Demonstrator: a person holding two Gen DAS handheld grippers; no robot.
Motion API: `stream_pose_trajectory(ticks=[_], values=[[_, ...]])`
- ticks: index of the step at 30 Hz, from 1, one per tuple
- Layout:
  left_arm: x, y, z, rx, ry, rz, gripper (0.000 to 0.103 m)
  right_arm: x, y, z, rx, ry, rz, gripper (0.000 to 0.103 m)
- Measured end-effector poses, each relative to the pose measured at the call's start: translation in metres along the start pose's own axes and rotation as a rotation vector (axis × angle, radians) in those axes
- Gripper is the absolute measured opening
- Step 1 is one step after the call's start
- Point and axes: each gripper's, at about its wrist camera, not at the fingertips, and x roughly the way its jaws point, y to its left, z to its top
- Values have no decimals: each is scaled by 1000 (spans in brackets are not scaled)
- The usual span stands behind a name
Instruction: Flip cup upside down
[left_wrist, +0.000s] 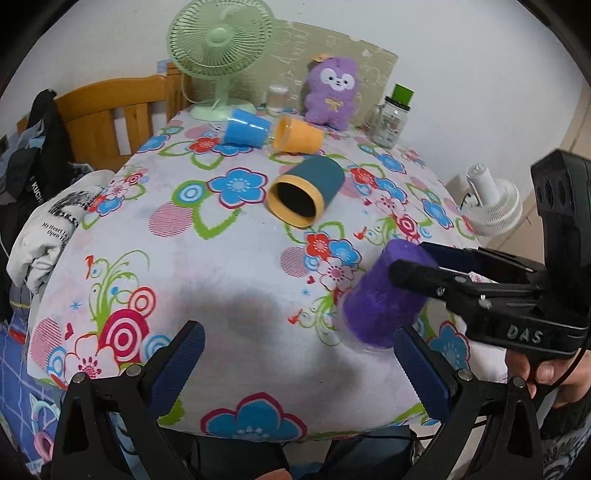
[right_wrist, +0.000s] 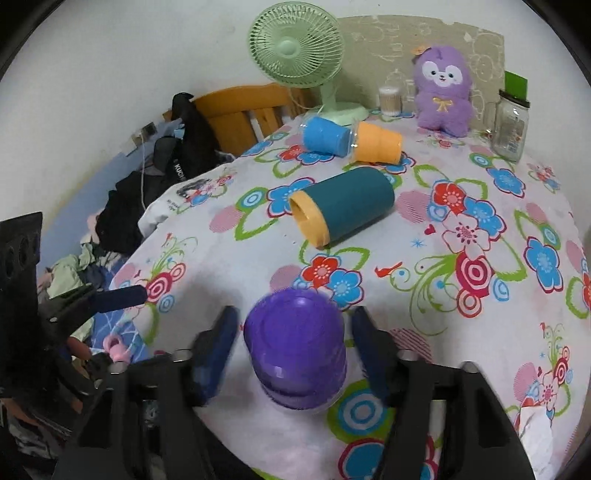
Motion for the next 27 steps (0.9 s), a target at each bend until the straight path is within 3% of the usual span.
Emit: stream_pose_trajectory(ticks=[3,12,18,21,22,24,27], values=[[1,-5,0,13,3,2,103,-15,-4,0,24,-29,13,79],[8,-36,22,98,17,-33,103,-80,-38,-23,121,-150,-72,80],[39,-70,30,177,152,-85,103,-100,-68,-50,212,-167,-100,81],[47,-86,32,218,171,-83,102,-102,-78,-61,244,-170,-100,81],[52,-91,34,233,184,-80,100,-103,-81,-64,256,-173,-99,81],[63,-97,35,252,231,-70,82,-107,-86,-69,273,-179,-99,81],[67,-99,35,251,251,-71,66,-112,-92,-75,286,-194,-97,81]])
